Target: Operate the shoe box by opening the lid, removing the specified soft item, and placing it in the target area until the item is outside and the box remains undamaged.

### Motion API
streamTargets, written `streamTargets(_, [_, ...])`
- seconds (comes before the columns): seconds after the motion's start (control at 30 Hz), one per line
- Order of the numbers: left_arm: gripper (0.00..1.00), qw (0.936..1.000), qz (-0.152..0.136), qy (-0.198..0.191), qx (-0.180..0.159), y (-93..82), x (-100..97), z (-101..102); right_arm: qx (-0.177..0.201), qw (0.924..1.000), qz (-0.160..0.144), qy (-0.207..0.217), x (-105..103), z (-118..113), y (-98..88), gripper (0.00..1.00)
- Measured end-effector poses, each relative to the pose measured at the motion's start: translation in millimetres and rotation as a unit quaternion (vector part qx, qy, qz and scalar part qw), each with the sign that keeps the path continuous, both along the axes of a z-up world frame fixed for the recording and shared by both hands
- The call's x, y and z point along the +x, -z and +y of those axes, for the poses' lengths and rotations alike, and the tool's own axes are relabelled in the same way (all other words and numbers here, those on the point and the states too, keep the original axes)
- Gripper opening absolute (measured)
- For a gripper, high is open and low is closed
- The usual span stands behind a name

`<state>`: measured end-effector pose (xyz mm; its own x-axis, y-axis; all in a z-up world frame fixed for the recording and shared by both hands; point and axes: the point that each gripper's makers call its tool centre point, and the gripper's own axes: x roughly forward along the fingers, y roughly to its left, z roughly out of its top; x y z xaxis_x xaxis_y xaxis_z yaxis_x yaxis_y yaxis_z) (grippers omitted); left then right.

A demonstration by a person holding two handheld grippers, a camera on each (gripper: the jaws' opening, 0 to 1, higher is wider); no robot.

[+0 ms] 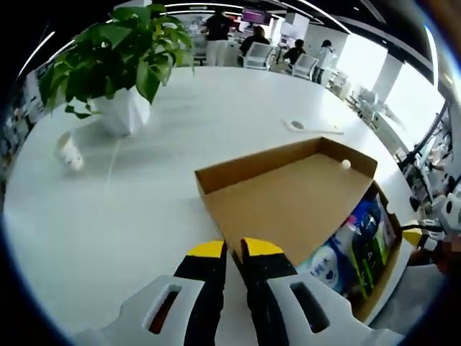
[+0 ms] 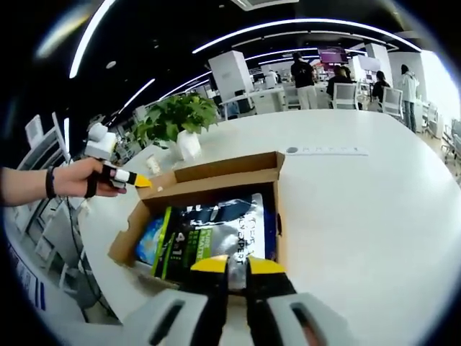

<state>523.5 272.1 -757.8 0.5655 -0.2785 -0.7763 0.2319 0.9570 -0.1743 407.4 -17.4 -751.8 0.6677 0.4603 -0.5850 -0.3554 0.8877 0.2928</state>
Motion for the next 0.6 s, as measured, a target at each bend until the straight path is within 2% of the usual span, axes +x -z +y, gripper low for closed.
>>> streamTargets(0.6, [0.08,0.9999,-0.015,0.003,-0.007,-5.7,-4.8,-2.0,-0.004,1.0,0.002,-0.001,-5.1,3.6,0.6,0.04])
